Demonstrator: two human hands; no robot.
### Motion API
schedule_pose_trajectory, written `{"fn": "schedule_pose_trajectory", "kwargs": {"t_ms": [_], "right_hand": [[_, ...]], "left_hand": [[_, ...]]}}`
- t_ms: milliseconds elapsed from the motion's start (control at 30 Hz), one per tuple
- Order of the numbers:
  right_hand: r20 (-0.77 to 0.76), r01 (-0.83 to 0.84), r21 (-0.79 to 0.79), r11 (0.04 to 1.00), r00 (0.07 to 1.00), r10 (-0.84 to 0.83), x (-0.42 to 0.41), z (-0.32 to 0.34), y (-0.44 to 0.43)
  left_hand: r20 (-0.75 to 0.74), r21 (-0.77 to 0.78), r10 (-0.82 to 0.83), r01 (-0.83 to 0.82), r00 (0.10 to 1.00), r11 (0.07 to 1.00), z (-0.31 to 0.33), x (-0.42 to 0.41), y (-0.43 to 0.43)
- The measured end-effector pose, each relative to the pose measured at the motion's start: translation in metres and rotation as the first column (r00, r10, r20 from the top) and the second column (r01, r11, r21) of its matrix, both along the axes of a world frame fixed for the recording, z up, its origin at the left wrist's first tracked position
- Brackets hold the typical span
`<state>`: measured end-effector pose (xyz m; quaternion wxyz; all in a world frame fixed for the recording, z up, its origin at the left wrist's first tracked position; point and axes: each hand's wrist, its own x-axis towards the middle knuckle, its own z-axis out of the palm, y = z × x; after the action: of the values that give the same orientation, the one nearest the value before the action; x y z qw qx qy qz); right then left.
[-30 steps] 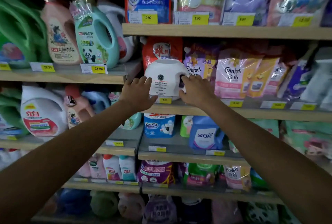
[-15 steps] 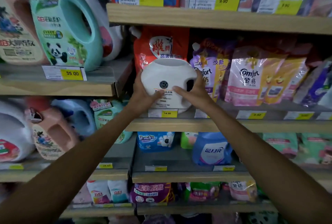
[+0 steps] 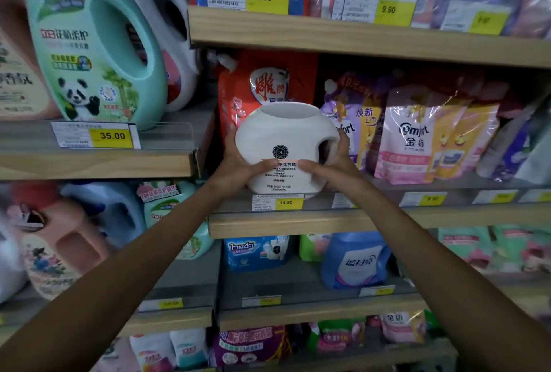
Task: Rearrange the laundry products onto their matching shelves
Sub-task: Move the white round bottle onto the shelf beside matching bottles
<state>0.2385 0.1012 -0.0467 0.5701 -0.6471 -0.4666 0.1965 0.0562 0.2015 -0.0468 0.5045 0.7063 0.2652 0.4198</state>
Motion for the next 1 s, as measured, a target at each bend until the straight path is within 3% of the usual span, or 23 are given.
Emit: {"fn": "schedule_pose_trajectory", "kwargs": {"t_ms": [200, 367, 667, 1000], "right_hand": [[0.014, 0.04, 0.224, 0.974, 0.999, -0.044, -0.02, 0.031, -0.014], [0.043, 0.045, 0.292, 0.955, 0.997, -0.06, -0.035, 0.043, -0.042], [0.024, 0.041, 0.193, 0.98, 0.999, -0.046, -0.091, 0.027, -0.135], [-0.076, -0.108, 0.073, 0.991, 0.991, 0.113, -0.186, -0.027, -0.198]], "left_hand": [[0.149, 0.093, -0.029, 0.015, 0.988, 0.996, 0.021, -0.008, -0.013], [0.213, 0.14, -0.069, 0.039, 0.975, 0.989, 0.037, -0.023, -0.041], [0.216, 0.09, -0.044, 0.025, 0.975, 0.996, 0.019, -0.075, -0.135], [0.125, -0.019, 0.15, -0.148, 0.981, 0.989, -0.024, -0.192, -0.233]]}}
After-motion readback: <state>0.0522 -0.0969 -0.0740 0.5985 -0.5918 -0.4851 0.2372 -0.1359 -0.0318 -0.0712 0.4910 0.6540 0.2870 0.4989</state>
